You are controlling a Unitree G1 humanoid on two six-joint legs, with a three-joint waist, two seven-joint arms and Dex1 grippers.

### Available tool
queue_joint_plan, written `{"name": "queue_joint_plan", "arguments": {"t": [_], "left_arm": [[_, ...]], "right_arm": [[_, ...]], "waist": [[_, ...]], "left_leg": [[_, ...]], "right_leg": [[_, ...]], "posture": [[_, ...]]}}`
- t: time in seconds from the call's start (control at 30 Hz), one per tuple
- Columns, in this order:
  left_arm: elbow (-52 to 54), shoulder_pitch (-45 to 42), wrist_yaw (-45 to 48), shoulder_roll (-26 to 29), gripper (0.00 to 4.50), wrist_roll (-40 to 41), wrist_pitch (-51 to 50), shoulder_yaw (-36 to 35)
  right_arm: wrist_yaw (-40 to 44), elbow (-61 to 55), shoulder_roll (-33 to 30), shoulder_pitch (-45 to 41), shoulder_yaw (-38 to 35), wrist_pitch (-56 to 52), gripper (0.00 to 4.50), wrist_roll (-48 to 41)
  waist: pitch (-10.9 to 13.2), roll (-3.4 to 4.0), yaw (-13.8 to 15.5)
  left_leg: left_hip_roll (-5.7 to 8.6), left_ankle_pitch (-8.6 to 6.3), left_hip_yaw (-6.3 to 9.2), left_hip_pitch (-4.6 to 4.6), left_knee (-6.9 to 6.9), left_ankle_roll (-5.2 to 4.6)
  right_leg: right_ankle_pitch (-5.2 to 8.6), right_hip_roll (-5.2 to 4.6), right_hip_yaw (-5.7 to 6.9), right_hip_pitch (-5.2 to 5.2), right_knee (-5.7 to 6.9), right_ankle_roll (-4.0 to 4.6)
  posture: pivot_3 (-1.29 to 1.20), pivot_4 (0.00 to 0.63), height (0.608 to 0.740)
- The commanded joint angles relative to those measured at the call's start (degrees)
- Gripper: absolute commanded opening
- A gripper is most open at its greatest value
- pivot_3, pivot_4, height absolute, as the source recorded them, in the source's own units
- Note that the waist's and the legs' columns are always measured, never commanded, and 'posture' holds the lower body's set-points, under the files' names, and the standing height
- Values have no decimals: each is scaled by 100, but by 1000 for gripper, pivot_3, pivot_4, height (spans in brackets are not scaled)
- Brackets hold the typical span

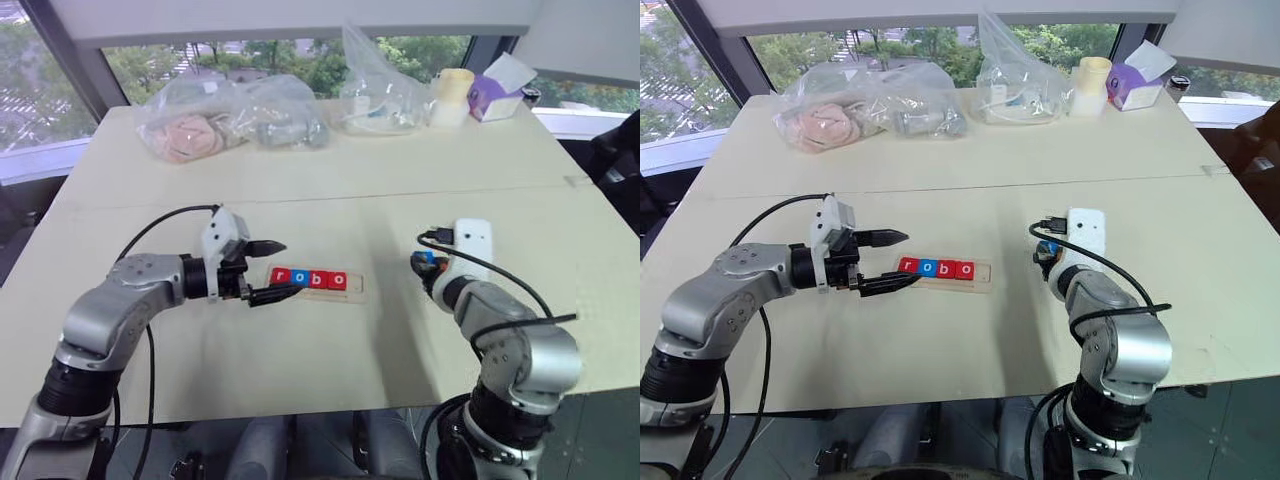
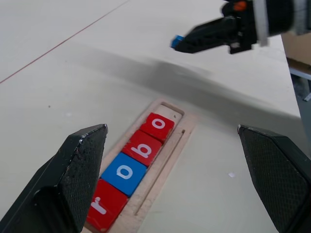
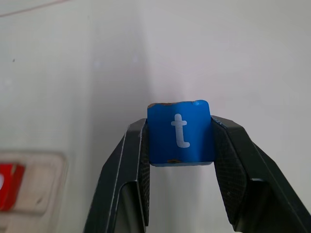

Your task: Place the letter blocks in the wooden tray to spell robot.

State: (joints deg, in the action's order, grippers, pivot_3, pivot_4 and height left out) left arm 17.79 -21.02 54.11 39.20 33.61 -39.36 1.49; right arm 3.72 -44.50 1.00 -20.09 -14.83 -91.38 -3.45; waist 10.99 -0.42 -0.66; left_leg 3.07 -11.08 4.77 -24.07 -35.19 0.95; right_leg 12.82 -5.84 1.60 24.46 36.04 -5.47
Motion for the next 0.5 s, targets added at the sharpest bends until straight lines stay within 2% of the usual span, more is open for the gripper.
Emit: {"name": "queue_joint_plan", "arguments": {"t": [0.03,0.17,0.3,0.47,0.5], "left_arm": [[-23,-156,144,-17,4500,-66,155,105],[-65,-192,212,-7,4500,-134,206,180],[-82,-205,233,14,4500,-235,292,217],[-41,-203,212,-41,4500,-238,316,189],[-46,-204,199,-40,4500,-255,325,183]], "right_arm": [[-63,-324,88,195,55,-112,1244,-21],[-154,-351,181,424,270,-112,1244,-34],[-97,-259,-90,584,457,-84,1244,-48],[-35,-227,-89,508,459,-87,3677,-83],[73,-248,-242,466,507,-31,4201,-147]], "waist": [[0,0,-6],[0,0,-13],[0,0,-21],[0,0,-16],[0,0,-16]], "left_leg": [[0,0,-1,0,0,0],[0,0,-2,0,0,1],[-1,0,-1,-1,4,1],[-1,0,-1,-2,3,1],[-1,0,-1,-3,3,1]], "right_leg": [[1,-1,0,0,-1,1],[1,-2,0,0,-2,2],[2,-3,0,3,-2,3],[2,-3,0,2,-4,3],[2,-3,0,3,-4,3]], "posture": [[0,150,740],[0,150,740],[0,150,740],[0,150,740],[0,150,740]]}}
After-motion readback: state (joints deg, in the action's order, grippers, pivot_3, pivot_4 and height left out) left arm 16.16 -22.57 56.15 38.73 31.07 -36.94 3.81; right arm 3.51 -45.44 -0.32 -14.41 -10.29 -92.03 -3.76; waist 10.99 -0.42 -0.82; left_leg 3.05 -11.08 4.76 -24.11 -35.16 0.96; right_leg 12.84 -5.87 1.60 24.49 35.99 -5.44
